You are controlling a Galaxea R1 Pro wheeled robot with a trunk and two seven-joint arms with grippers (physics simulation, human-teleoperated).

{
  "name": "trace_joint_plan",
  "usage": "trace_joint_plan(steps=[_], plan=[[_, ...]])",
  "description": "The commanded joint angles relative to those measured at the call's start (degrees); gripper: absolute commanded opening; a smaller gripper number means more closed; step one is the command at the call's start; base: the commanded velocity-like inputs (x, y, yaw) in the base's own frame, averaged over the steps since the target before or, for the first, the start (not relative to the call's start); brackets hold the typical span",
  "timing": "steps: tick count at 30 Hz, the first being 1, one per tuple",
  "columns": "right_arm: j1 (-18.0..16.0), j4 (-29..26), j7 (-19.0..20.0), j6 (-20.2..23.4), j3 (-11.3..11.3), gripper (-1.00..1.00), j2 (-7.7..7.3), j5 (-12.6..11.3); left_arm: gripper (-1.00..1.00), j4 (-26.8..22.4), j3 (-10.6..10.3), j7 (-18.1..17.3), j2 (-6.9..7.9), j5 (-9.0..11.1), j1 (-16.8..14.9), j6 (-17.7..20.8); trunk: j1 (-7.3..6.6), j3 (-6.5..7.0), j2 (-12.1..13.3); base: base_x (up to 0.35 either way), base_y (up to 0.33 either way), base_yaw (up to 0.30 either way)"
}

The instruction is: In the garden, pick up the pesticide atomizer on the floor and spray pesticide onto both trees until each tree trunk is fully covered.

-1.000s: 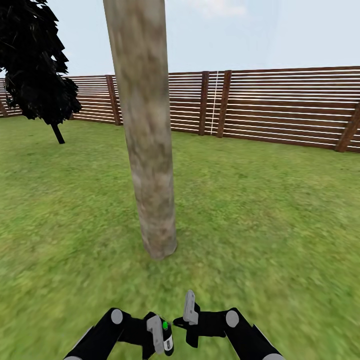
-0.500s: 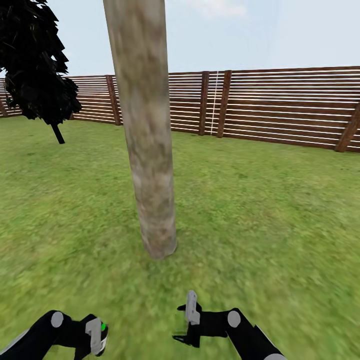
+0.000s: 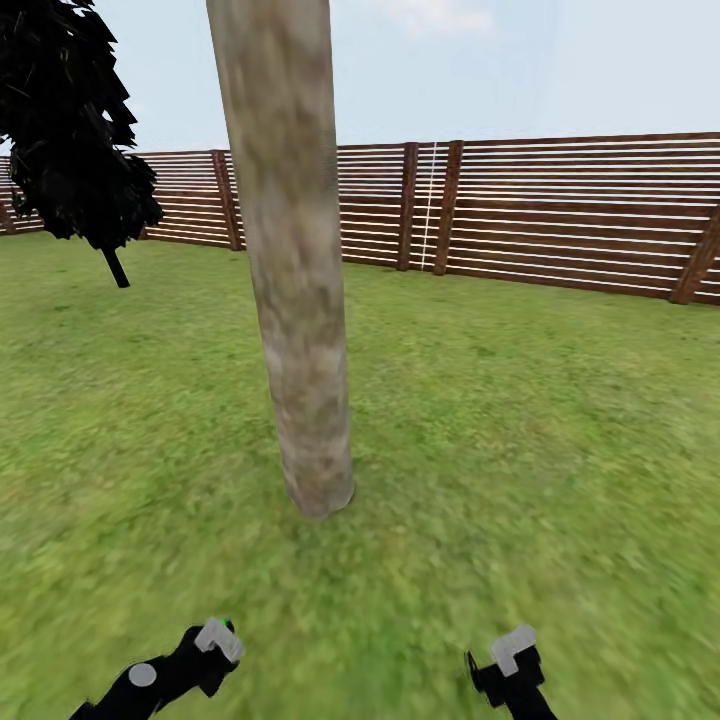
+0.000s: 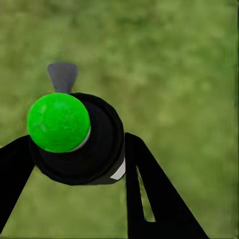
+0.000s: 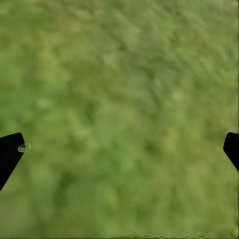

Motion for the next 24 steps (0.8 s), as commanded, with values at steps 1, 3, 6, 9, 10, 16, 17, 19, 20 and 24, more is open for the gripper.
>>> trace_joint_plan(steps=[1, 3, 6, 9, 10, 16, 17, 19, 20, 24], plan=[[0.76, 0.31, -1.77, -1.43, -0.41, 1.0, -0.02, -3.11, -1.0, 1.71, 0.49, 0.3, -0.27, 2.47, -0.01, 0.43, 0.0, 0.0, 0.0, 0.0, 0.0, 0.0], [1.53, 0.46, -3.0, -2.47, -0.73, 1.0, -0.03, -7.76, -1.0, 3.37, 0.84, 0.52, -0.42, 5.33, -0.01, 4.24, 0.0, 0.0, 0.0, 0.0, 0.0, 0.0], [1.87, 0.49, -3.44, -2.92, -0.86, 1.0, 0.02, -11.74, -1.0, 3.85, 0.77, 2.43, -0.5, 9.33, -0.03, 13.53, 0.0, 0.0, 0.0, 0.0, 0.0, 0.0], [1.93, 0.45, -3.51, -3.07, -0.92, 1.0, 0.0, -12.53, -1.0, 3.59, 0.64, 7.1, -0.66, 11.61, -0.67, 18.68, 0.0, 0.0, 0.0, 0.0, 0.0, 0.0], [1.93, 0.46, -3.51, -3.08, -0.95, 1.0, -0.02, -12.58, -1.0, 3.51, 0.6, 7.53, -0.83, 11.8, -0.84, 20.01, 0.0, 0.0, 0.0, 0.0, 0.0, 0.0], [2.07, 0.56, -3.57, -3.16, -0.97, 1.0, -0.09, -12.91, -1.0, -5.14, 0.57, 7.94, -1.92, 12.0, -2.15, 31.55, 0.0, 0.0, 0.0, 0.0, 0.0, 0.0], [2.11, 0.55, -3.58, -3.17, -0.97, 1.0, -0.1, -13.23, -1.0, -7.46, 0.65, 7.88, -1.96, 12.04, -2.14, 32.77, 0.0, 0.0, 0.0, 0.0, 0.0, 0.0], [2.16, 0.54, -3.53, -3.22, -0.98, 1.0, -0.12, -13.5, -1.0, -9.76, 0.6, 7.83, -2.65, 12.08, -2.14, 33.78, 0.0, 0.0, 0.0, 0.004, 0.0, 0.0], [2.18, 0.53, -3.52, -3.23, -0.98, 1.0, -0.12, -13.54, -1.0, -10.21, 0.5, 7.84, -3.32, 12.08, -2.18, 33.96, 0.0, 0.0, 0.0, 0.096, -0.014, 0.0], [2.2, 0.52, -3.51, -3.23, -0.96, 1.0, -0.03, -13.65, -1.0, -10.8, 0.32, 7.99, -5.44, 11.98, -2.8, 34.21, 0.0, 0.0, 0.0, 0.253, -0.073, 0.0]])
